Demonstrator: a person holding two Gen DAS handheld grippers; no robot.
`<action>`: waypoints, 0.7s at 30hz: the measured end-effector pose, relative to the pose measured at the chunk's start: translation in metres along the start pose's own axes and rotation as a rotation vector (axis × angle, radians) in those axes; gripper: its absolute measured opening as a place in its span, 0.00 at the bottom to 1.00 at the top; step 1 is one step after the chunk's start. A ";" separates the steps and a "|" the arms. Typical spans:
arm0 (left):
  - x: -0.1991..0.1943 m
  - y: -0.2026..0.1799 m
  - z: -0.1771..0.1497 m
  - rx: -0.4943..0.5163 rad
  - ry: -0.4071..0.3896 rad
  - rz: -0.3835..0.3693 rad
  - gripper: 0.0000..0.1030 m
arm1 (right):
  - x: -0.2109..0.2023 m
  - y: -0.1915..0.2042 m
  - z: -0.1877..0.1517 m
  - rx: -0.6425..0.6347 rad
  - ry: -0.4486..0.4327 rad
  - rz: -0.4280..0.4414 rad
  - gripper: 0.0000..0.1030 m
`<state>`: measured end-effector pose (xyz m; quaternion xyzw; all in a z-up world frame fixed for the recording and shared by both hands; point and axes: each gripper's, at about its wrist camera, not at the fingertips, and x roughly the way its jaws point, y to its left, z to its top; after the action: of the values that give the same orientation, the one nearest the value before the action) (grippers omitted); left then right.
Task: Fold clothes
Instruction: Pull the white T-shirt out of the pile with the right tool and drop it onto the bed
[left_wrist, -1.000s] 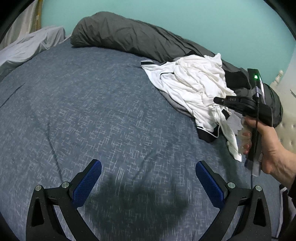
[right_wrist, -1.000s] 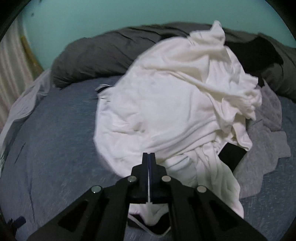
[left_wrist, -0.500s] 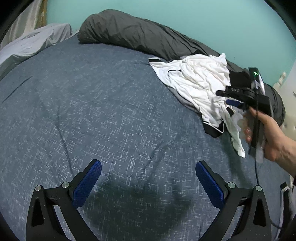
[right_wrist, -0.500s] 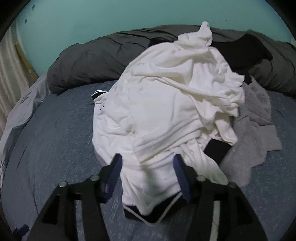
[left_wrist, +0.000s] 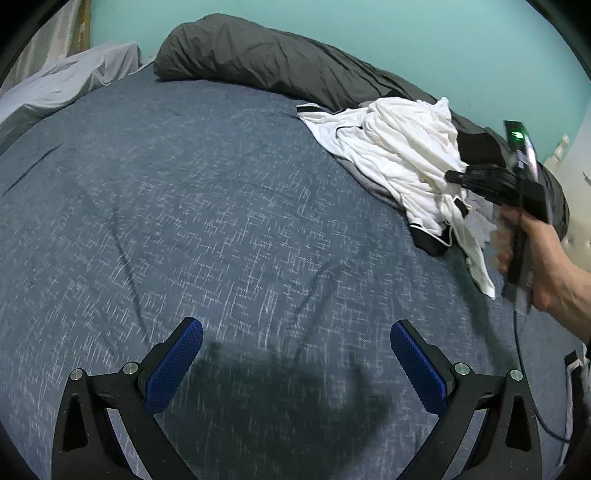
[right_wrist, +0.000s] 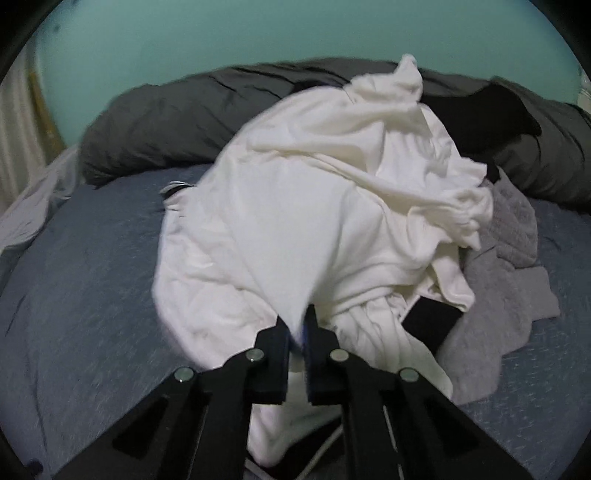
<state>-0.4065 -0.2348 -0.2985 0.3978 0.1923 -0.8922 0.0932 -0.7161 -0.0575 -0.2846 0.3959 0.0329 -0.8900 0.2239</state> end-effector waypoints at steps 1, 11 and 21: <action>-0.006 -0.001 -0.003 -0.004 -0.006 -0.004 1.00 | -0.011 0.002 -0.003 -0.017 -0.010 0.023 0.05; -0.070 -0.020 -0.054 -0.003 -0.076 -0.027 1.00 | -0.131 0.029 -0.067 -0.109 -0.067 0.169 0.05; -0.119 -0.024 -0.113 -0.011 -0.133 -0.049 1.00 | -0.231 0.043 -0.138 -0.159 -0.109 0.255 0.05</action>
<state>-0.2583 -0.1645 -0.2725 0.3325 0.2004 -0.9176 0.0858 -0.4673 0.0219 -0.2079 0.3289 0.0405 -0.8690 0.3673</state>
